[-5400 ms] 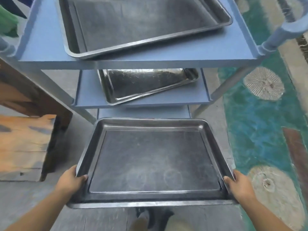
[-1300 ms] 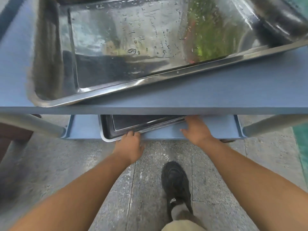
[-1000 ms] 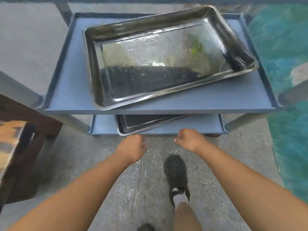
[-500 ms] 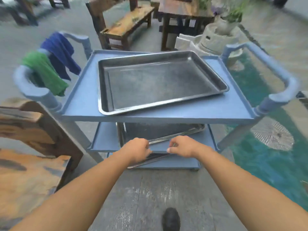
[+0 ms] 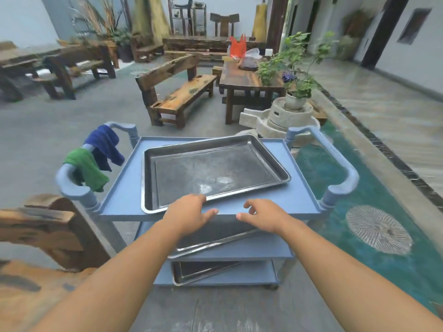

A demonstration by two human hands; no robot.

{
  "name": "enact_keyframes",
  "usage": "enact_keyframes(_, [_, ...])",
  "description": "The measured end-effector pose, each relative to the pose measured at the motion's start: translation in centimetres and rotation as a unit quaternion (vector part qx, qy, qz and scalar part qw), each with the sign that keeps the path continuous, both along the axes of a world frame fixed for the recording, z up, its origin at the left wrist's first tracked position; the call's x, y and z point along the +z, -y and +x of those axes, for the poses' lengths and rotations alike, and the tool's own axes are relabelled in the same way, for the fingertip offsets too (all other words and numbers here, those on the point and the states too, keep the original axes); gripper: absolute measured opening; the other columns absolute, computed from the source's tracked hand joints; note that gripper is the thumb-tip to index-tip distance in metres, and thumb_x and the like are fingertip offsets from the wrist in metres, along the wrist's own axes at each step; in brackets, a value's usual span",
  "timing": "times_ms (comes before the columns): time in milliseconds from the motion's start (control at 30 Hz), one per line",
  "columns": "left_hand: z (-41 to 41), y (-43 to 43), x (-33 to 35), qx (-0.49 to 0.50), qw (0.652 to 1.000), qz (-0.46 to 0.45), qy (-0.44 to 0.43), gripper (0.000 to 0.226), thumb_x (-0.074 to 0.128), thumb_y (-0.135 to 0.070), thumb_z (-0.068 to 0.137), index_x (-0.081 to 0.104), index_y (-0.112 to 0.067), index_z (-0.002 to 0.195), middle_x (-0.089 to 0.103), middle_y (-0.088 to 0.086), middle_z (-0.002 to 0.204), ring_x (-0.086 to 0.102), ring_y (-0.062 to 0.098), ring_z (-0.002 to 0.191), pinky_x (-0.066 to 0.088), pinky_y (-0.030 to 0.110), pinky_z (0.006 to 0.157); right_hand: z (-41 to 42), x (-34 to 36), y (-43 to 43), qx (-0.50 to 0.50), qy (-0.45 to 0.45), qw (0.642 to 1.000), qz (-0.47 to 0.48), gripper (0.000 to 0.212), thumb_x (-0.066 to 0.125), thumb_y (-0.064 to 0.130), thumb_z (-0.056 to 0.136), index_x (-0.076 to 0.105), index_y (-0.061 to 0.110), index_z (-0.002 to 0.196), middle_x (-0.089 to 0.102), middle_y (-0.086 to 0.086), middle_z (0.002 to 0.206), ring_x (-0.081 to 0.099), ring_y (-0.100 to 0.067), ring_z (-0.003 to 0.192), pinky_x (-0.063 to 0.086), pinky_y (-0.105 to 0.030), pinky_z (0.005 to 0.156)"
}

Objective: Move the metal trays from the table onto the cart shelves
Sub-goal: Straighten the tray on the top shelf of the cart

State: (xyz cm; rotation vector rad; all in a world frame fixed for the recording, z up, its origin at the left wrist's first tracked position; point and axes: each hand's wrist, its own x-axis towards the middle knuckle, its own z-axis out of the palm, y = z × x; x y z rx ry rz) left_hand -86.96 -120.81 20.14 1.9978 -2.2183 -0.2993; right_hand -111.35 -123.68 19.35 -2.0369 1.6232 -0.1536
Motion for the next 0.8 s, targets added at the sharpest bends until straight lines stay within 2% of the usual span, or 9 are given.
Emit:
enact_keyframes(100, [-0.2,0.3,-0.5,0.019,1.0,0.0,0.004,0.065,0.045,-0.068,0.09,0.052,-0.019,0.131,0.059,0.005,0.125,0.056,0.026,0.116,0.05,0.042,0.092,-1.2,-0.8,1.1,-0.005,0.023,1.0,-0.017,0.065,0.057,0.067,0.083,0.055,0.024,0.131,0.062,0.0,0.126,0.058,-0.018,0.116,0.047,-0.036,0.093])
enact_keyframes(267, [-0.3,1.1,-2.0,0.056,0.998,0.007,0.01,0.068,0.043,-0.069,0.09,0.048,-0.018,0.135,0.056,0.004,0.121,0.052,0.025,0.114,0.048,0.041,0.094,-2.0,-1.6,4.3,0.04,0.0,0.998,-0.05,0.073,0.054,0.065,0.087,0.044,0.02,0.143,0.048,-0.002,0.142,0.045,-0.02,0.132,0.042,-0.04,0.104])
enact_keyframes(400, [-0.1,2.8,-3.1,0.068,0.998,0.012,0.012,0.073,0.043,-0.072,0.088,0.041,-0.02,0.14,0.05,0.003,0.132,0.049,0.024,0.12,0.048,0.042,0.098,-2.2,-2.5,6.9,0.058,-0.011,0.997,-0.049,0.081,0.053,0.069,0.084,0.034,0.022,0.148,0.039,-0.001,0.146,0.032,-0.021,0.139,0.04,-0.041,0.106])
enact_keyframes(533, [0.5,5.1,-4.4,0.094,0.995,0.03,0.006,0.083,0.039,-0.079,0.084,0.031,-0.025,0.147,0.04,0.002,0.145,0.041,0.024,0.131,0.044,0.045,0.103,-2.2,-3.6,9.6,0.071,-0.05,0.994,-0.072,0.085,0.051,0.072,0.083,0.03,0.024,0.15,0.031,-0.004,0.152,0.027,-0.024,0.143,0.034,-0.041,0.112])
enact_keyframes(667, [1.5,7.5,-6.3,0.109,0.991,0.072,0.023,0.095,0.034,-0.086,0.078,0.019,-0.03,0.153,0.022,0.005,0.16,0.023,0.027,0.145,0.034,0.054,0.112,-2.3,-5.0,12.5,0.092,-0.1,0.988,-0.071,0.093,0.046,0.079,0.081,0.023,0.027,0.154,0.02,-0.007,0.161,0.017,-0.025,0.149,0.02,-0.044,0.121])
enact_keyframes(800, [2.8,10.1,-8.5,0.101,0.988,0.116,0.034,0.105,0.028,-0.093,0.071,0.0,-0.037,0.155,0.002,0.004,0.166,0.004,0.029,0.152,0.016,0.063,0.117,-2.0,-6.6,15.6,0.112,-0.144,0.982,-0.043,0.098,0.042,0.083,0.078,0.012,0.032,0.156,0.005,-0.003,0.165,0.001,-0.022,0.153,0.004,-0.054,0.122])
